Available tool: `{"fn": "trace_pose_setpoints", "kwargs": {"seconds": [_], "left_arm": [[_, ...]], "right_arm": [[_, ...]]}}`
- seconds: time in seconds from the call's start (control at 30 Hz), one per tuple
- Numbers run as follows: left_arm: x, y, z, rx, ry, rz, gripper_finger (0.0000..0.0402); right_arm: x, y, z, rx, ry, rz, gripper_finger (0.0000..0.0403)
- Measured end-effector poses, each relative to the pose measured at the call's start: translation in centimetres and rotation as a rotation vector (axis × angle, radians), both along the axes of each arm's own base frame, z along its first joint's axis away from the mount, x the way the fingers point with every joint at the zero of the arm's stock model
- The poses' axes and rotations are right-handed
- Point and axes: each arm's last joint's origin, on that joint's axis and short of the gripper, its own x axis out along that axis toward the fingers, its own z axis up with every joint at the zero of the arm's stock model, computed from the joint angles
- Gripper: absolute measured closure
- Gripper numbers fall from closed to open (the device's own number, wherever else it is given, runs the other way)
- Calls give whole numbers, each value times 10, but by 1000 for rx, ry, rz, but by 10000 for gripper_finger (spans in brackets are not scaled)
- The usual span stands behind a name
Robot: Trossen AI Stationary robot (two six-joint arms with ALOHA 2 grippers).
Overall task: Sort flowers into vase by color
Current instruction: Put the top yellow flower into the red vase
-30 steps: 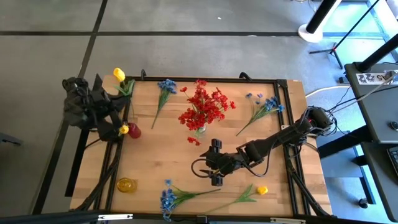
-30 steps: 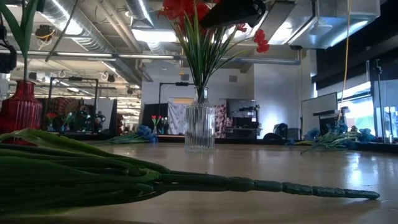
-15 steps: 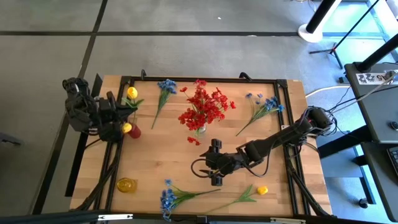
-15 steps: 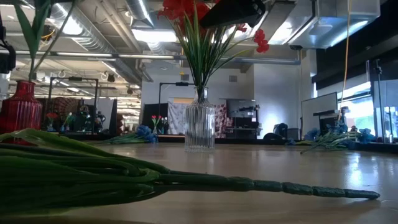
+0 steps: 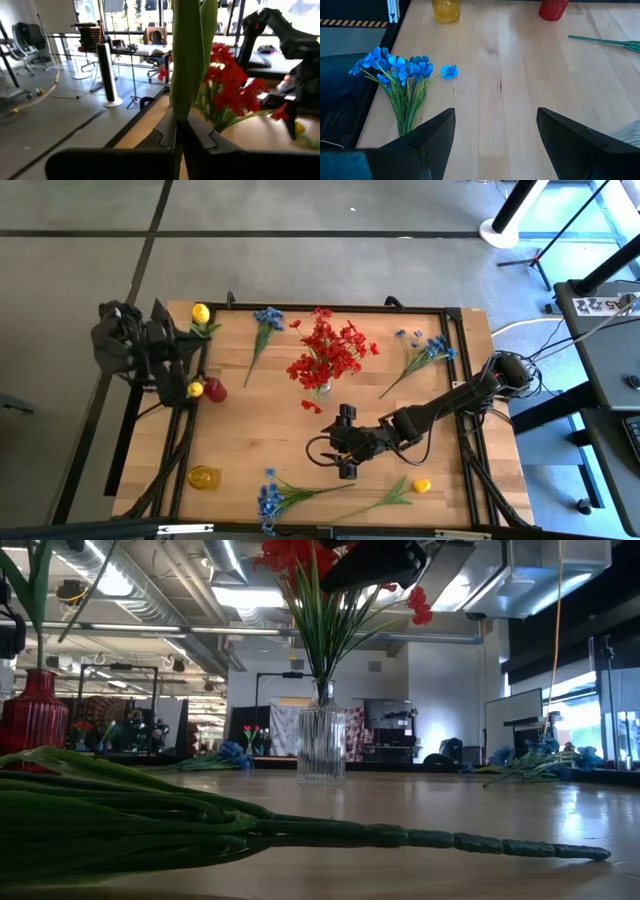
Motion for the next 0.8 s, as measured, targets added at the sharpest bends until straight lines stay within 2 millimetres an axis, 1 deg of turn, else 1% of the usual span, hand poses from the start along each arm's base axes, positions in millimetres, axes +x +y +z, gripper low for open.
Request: {"fn": "trace_pose_setpoints", "kwargs": {"seconds": [0.1, 0.2, 0.33, 0.43, 0.57, 0.7, 0.8], "left_arm": [[-8, 10, 0, -33, 13, 13, 393], [-12, 15, -11, -147, 21, 14, 393], [-11, 13, -28, -240, 26, 43, 393], [-9, 11, -34, -224, -3, 81, 393], [-8, 11, -32, -210, -46, 112, 393], [-8, 11, -32, -189, -50, 122, 393], [-7, 10, -36, -197, -56, 128, 393]], "right_arm": [[0, 0, 0, 1, 1, -1, 123], [0, 0, 0, 1, 2, 0, 123], [0, 0, 0, 0, 2, 0, 123], [0, 0, 0, 0, 2, 1, 123], [0, 0, 0, 0, 3, 0, 123], [0, 0, 0, -1, 3, 1, 123], [0, 0, 0, -1, 3, 1, 123]]}}
